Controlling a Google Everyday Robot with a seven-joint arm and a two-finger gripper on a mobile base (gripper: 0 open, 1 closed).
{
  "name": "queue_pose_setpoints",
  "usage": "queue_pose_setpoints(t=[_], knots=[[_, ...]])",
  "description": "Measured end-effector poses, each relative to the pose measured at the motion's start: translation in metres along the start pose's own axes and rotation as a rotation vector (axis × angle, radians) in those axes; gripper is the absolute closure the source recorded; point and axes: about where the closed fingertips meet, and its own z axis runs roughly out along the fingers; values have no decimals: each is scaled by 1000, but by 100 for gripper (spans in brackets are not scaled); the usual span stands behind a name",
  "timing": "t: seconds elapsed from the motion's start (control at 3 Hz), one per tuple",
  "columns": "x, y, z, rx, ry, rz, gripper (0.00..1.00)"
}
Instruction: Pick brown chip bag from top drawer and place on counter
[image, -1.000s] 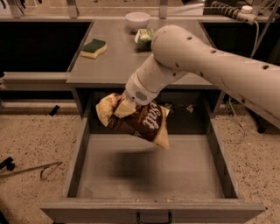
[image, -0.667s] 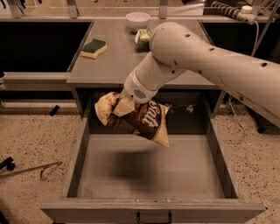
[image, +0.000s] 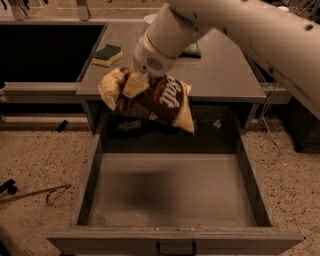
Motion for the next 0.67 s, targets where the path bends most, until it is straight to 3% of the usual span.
queue_pose_setpoints(t=[0.33, 0.67], knots=[[-34, -31, -38, 47, 4, -60, 100], [-56, -42, -67, 100, -44, -78, 100]])
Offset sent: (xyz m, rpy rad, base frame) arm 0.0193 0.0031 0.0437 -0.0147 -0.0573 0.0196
